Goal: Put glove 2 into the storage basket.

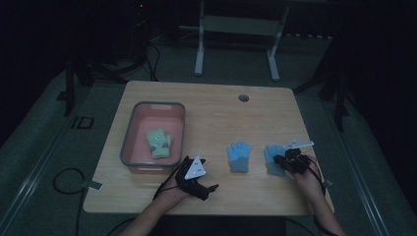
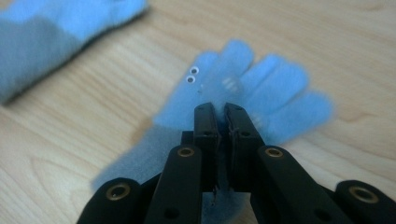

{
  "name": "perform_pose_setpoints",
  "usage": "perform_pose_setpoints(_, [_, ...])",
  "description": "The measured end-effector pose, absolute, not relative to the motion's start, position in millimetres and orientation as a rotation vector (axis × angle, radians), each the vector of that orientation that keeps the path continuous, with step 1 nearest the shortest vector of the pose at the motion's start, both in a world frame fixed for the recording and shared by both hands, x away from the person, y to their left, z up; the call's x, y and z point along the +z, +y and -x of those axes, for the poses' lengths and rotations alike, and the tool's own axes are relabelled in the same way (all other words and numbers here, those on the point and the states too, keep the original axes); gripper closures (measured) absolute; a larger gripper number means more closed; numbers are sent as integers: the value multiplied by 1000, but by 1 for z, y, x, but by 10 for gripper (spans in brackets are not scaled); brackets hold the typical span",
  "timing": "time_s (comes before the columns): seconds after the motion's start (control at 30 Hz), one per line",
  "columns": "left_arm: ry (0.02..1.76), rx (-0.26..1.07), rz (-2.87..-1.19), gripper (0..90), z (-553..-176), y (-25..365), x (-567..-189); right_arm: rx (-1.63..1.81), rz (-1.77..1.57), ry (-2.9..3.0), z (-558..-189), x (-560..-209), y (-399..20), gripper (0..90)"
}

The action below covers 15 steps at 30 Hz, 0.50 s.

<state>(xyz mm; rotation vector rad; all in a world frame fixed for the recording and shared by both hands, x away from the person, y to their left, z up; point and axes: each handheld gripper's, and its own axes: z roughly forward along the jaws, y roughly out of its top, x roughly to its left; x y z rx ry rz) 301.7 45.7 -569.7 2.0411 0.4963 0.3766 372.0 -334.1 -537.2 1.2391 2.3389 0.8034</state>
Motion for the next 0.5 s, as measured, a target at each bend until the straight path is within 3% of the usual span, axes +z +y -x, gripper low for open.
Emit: perform_pose_setpoints(0.5, [494,382,-2042,19,-302,46,-570,943,-1162,2233,-360,-456,-293,848])
